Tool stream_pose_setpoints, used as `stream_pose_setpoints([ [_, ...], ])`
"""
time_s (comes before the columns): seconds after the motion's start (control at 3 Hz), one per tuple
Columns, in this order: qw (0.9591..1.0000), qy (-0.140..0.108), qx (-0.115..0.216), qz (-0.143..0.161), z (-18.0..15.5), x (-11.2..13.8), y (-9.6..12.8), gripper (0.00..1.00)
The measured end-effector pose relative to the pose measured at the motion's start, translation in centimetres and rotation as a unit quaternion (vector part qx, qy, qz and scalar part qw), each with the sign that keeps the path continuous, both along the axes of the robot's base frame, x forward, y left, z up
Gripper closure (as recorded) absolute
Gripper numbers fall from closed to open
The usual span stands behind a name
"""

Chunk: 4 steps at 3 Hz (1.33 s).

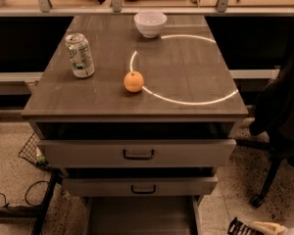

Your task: Place rxbar chocolate into bottom drawer

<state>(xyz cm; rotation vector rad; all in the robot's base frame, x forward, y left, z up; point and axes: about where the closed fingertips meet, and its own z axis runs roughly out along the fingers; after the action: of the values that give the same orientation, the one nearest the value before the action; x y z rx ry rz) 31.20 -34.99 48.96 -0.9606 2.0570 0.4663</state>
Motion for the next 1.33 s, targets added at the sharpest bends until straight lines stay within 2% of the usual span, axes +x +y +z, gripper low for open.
stream_pose_setpoints([
  [0.33, 0.9992, -0.030, 0.001, 0.027, -3.2, 2.2, 4.7, 1.00],
  [0.67, 0.9962, -0.055, 0.011, 0.066, -7.6, 3.5, 10.9, 1.00],
  [1.0, 0.9928, -0.063, 0.014, 0.101, -11.3, 4.3, 16.5, 1.00],
  [1.33, 0.9908, -0.058, 0.011, 0.122, -14.8, 5.4, 21.2, 1.00],
])
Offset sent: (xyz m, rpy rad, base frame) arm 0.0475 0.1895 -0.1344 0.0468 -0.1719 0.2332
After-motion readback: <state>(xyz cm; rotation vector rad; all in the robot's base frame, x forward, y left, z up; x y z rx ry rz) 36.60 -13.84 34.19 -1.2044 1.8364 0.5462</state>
